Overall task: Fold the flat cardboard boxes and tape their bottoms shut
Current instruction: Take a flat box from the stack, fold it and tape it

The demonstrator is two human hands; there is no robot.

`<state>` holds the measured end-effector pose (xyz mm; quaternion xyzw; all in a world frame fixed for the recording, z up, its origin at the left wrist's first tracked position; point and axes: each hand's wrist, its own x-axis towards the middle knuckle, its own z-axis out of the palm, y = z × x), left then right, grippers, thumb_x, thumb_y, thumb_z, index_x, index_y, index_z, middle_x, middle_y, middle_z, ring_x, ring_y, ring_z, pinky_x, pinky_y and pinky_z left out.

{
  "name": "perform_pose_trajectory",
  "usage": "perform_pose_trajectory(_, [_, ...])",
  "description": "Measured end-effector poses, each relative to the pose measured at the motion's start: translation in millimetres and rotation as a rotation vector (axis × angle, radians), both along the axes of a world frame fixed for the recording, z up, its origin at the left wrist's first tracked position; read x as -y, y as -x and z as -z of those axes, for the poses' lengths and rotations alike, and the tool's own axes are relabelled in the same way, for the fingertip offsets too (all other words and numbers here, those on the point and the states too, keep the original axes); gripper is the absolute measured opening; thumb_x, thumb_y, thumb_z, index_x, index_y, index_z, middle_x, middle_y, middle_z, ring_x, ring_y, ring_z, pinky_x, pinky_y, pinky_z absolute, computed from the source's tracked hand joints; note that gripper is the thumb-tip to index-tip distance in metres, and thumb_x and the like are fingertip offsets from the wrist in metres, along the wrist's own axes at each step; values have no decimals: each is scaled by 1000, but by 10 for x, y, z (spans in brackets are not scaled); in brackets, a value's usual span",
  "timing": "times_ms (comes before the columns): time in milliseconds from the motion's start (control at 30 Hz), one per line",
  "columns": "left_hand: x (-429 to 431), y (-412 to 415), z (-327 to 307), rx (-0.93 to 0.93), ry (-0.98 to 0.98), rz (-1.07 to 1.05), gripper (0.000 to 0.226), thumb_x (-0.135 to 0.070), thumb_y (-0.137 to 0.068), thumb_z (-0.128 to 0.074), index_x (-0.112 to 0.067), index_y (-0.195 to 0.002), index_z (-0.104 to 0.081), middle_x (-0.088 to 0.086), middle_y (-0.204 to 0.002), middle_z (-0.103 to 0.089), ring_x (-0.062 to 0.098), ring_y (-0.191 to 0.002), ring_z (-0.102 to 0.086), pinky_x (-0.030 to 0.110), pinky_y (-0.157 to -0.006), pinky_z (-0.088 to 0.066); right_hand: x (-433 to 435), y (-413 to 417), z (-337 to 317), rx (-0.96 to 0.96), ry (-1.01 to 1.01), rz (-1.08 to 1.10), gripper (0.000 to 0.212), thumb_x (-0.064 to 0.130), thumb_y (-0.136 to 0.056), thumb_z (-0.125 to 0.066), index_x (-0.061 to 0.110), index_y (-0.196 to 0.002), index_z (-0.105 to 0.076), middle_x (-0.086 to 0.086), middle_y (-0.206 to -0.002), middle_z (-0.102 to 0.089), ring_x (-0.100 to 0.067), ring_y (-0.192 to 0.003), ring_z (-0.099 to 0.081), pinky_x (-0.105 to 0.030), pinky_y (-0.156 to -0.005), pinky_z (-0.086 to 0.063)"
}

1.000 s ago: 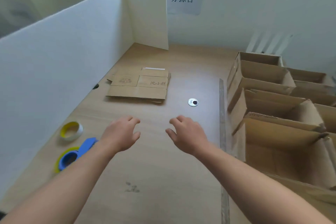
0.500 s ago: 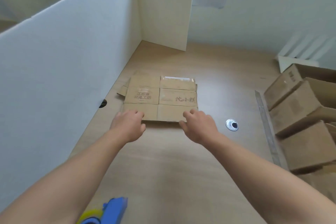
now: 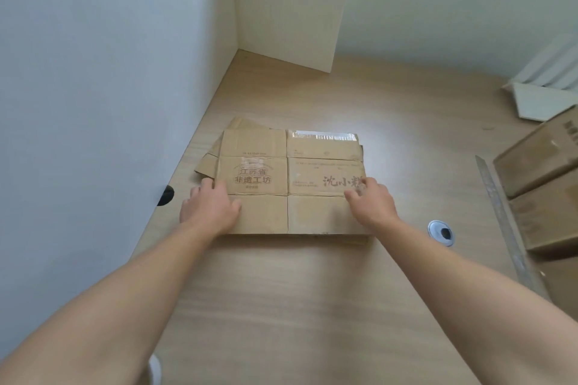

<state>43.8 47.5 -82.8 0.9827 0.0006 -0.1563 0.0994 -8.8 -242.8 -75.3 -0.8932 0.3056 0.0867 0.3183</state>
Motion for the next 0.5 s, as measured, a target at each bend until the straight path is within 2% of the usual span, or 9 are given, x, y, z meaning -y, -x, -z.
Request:
perform_pose_trajectory(133, [64, -3, 175, 28, 211, -129, 56, -45, -93, -55, -15, -137, -39, 15, -142, -37, 38, -127, -39, 45, -102, -39, 1, -68, 81, 72, -166, 147, 57, 38, -96, -57, 18, -146, -39, -9, -142, -46, -26, -115, -52, -31, -88, -39])
perform_pose_trajectory(267, [111, -20, 232, 30, 397, -371, 72, -48, -90, -63, -8, -143, -34, 22, -143, -38, 42, -132, -34, 46, -107, -32, 85, -27, 45, 62, -289, 364, 67, 42, -95, -58, 20, -152, -31, -8, -152, -34, -29, -127, -48, -35, -92, -36])
perform_pose_trajectory(333, [142, 8, 214, 47, 431, -417, 76, -48, -88, -66, -6, -143, -34, 23, -143, -38, 42, -133, -34, 46, -107, -32, 134, 62, 29, 79, -350, 411, 55, 41, -95, -59, 19, -143, -45, -7, -148, -41, -25, -115, -53, -34, -91, -40])
perform_pose_trajectory(400, [191, 71, 147, 79, 467, -413, 76, -48, -87, -67, -6, -143, -36, 22, -142, -37, 41, -133, -35, 46, -108, -33, 171, 176, 23, 122, -371, 417, 36, 41, -94, -60, 20, -122, -56, -6, -133, -53, -23, -105, -57, -37, -92, -47])
perform_pose_trajectory(500, [268, 227, -6, 112, 569, -397, 78, -47, -88, -68, -8, -147, -36, 18, -144, -36, 34, -134, -39, 40, -109, -33, 195, 410, -21, 196, -394, 425, 27, 41, -92, -62, 20, -108, -53, -4, -117, -60, -23, -101, -59, -38, -88, -49])
